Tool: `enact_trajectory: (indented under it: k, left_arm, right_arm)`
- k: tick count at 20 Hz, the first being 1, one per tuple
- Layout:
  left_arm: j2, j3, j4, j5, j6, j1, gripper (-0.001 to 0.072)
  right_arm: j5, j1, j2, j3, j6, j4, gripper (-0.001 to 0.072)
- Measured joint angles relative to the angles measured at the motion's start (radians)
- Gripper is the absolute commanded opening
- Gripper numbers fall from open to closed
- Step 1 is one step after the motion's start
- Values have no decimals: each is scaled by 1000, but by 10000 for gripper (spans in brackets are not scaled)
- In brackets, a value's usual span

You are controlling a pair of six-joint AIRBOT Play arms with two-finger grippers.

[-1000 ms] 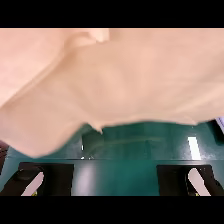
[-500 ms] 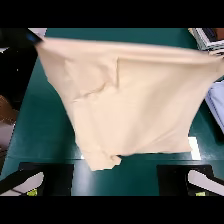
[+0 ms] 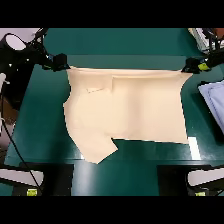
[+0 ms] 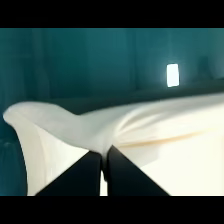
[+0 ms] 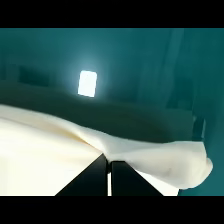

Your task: Fold the shirts.

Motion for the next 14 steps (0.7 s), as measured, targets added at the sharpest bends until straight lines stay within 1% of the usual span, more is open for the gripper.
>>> enact_trajectory:
  k: [2,5,8,13,14]
  left_arm:
    - [-14,0,0,10,10,0,26]
    - [-21,-14,22,-64,34,-5,25]
    - [-5,-90,71,-119,45,-13,26]
    - [13,-256,109,-139,50,-18,30]
    - [14,-278,113,-140,50,-18,81]
  right_arm:
    - [-6,2,-25,38,0,-3,13]
    - [9,3,-14,5,-3,-16,13]
    - [3,18,47,-132,-4,-55,13]
    - [-79,32,153,-389,-6,-77,14]
    - [-91,34,170,-431,-6,-77,14]
